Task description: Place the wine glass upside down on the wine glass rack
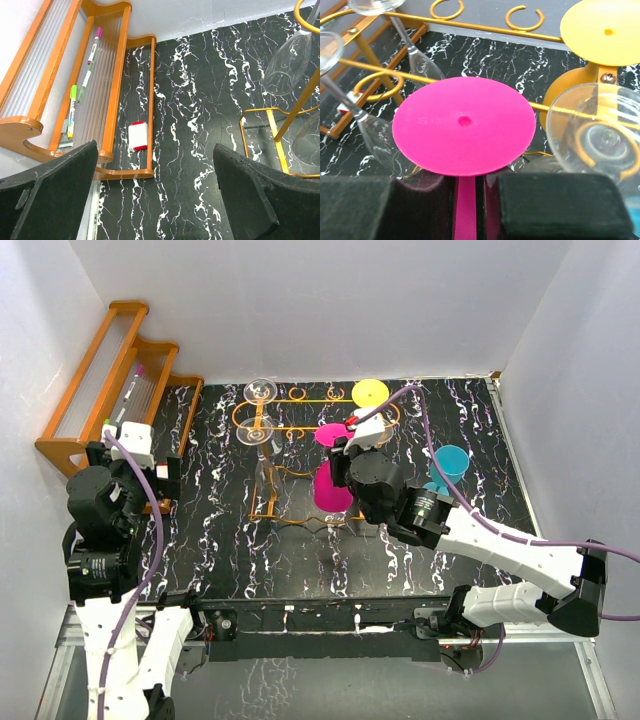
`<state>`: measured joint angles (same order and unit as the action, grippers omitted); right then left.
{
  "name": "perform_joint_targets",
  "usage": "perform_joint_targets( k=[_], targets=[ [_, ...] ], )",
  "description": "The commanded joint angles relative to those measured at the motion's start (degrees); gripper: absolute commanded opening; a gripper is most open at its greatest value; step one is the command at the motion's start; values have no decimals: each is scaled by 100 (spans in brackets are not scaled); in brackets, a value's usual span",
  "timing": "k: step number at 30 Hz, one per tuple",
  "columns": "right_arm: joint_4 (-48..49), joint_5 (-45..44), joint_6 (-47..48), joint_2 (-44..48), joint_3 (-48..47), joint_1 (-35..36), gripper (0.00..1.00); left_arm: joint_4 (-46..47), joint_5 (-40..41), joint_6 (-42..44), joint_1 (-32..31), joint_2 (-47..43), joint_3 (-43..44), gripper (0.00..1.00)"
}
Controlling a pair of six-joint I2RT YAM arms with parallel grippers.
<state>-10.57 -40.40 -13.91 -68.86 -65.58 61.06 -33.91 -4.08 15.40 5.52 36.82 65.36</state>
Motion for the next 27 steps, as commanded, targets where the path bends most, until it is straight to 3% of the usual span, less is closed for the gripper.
perform_joint_targets(
  k=[1,23,25,27],
  targets=[
    [-55,-393,-68,81,-364,-65,8,94,-49,-40,-12,-137,-164,97],
    [-199,-504,-253,-512,-712,-68,8,206,557,156,-596,-234,-616,97],
    [-220,-519,-333,-508,-715,-68,18,190,592,169,-632,-236,-628,97],
    [-226,-521,-391,-480,-696,-68,37,177,613,176,-654,-245,-624,97]
  ],
)
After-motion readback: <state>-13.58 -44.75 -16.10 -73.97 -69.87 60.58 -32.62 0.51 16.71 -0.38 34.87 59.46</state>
